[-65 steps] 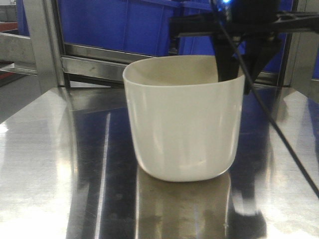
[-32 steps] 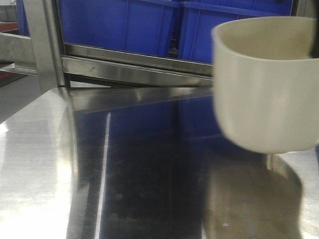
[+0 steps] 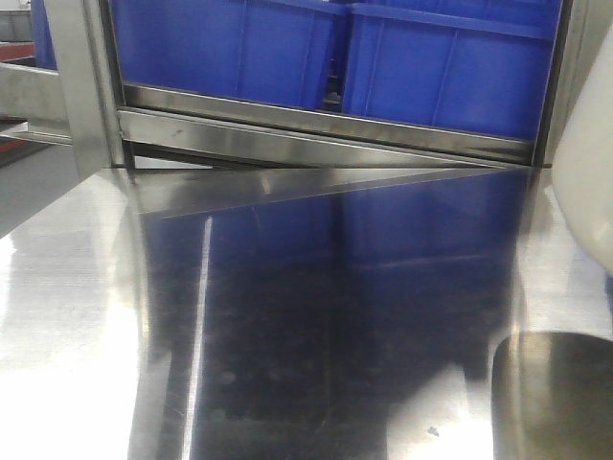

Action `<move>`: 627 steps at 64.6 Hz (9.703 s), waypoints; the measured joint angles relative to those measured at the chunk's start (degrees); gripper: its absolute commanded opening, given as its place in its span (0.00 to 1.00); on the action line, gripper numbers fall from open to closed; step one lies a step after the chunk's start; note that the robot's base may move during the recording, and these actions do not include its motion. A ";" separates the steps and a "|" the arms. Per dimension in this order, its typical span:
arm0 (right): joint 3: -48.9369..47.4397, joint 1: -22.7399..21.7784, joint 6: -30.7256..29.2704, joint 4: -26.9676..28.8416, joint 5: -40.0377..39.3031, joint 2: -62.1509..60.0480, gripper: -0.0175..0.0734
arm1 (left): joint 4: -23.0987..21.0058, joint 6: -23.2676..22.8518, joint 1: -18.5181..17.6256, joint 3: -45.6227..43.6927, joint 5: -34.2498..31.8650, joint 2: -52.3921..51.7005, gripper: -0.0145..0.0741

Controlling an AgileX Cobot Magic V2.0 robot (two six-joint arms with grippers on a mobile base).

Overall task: Move white bin to right shelf second layer
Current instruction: 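Close the right gripper on the bin rim and lift it off the table, then drive the base away from the table carrying the bin in the right gripper, then drive past the blue crate racks toward the roller shelf unit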

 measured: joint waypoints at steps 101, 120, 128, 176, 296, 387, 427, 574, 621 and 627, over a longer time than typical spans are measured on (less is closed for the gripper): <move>9.80 -0.23 -0.53 3.22 -4.64 -10.79 0.24 | 0.00 0.00 0.00 0.00 0.00 0.00 0.26; 9.80 -0.23 -0.58 3.22 -4.64 -10.79 0.24 | 0.00 0.00 0.00 0.00 0.00 0.00 0.26; 9.80 -0.23 -0.58 3.22 -4.64 -10.79 0.24 | 0.00 0.00 0.00 0.00 0.00 0.00 0.26; 9.80 -0.23 -0.58 3.30 -4.64 -10.79 0.24 | 0.00 0.00 0.00 0.00 0.00 0.00 0.26; 9.80 -0.23 -0.58 3.30 -3.84 -10.79 0.24 | 0.00 0.00 0.00 0.00 0.00 0.00 0.26; 9.80 -0.23 -0.58 3.30 -3.51 -11.07 0.24 | 0.00 0.00 0.00 0.00 0.00 0.00 0.26; 9.80 -0.23 -0.58 3.30 -3.51 -11.07 0.24 | 0.00 0.00 0.00 0.00 0.00 0.00 0.26; 9.80 -0.23 -0.58 3.20 -3.51 -11.15 0.24 | 0.00 0.00 0.00 0.00 0.00 0.00 0.26; 9.80 -0.23 -0.58 3.20 -3.51 -11.15 0.24 | 0.00 0.00 0.00 0.00 0.00 0.00 0.26; 9.80 -0.23 -0.58 3.20 -3.51 -11.15 0.24 | 0.00 0.00 0.00 0.00 0.00 0.00 0.26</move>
